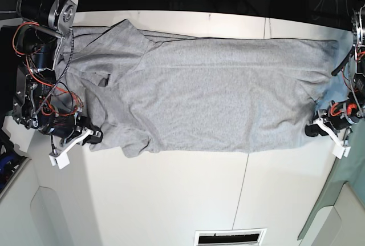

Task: Layout the t-shirt on the table in an organized manner, then fold the t-shirt properly
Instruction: 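Grasp the t-shirt's side edge with both grippers at opposite ends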

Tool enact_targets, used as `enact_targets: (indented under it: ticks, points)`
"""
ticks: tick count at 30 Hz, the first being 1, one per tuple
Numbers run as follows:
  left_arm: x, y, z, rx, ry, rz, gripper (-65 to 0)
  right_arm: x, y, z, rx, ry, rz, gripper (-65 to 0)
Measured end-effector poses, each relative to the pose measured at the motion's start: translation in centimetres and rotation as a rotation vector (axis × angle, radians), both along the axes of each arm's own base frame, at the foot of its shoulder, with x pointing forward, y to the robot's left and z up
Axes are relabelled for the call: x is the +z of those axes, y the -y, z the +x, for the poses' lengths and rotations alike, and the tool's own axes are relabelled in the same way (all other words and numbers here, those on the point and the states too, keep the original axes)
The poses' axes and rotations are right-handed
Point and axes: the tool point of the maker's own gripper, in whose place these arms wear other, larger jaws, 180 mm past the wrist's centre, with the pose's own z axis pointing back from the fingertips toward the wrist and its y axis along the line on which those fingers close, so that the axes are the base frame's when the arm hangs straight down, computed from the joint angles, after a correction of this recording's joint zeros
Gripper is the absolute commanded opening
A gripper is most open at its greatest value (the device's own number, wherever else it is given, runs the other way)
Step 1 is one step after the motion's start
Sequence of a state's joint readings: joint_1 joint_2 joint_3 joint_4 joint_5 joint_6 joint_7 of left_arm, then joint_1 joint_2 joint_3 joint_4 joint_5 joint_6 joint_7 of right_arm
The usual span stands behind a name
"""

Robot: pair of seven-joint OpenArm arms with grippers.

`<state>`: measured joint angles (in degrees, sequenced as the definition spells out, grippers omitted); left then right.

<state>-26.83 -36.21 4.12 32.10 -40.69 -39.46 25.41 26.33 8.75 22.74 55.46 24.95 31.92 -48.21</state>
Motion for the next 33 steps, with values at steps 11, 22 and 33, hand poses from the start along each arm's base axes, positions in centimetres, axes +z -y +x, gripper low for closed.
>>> enact_targets:
  ticks: [11, 22, 33]
  points:
    - [5.7, -2.5, -3.4, -0.108, 0.02, 0.043, -65.0, 2.1, 4.4, -6.3, 0.008, 0.055, -0.005, -65.0]
    - [4.6, -2.1, -8.4, -0.209, -0.157, 0.056, -65.0, 0.6, 6.3, -14.7, 0.031, -0.001, -0.109, -65.0]
    - [-0.2, -1.3, -14.4, -0.22, -0.314, 0.025, -51.8, -1.4, 6.6, -17.5, 0.018, -0.054, -0.139, -41.9]
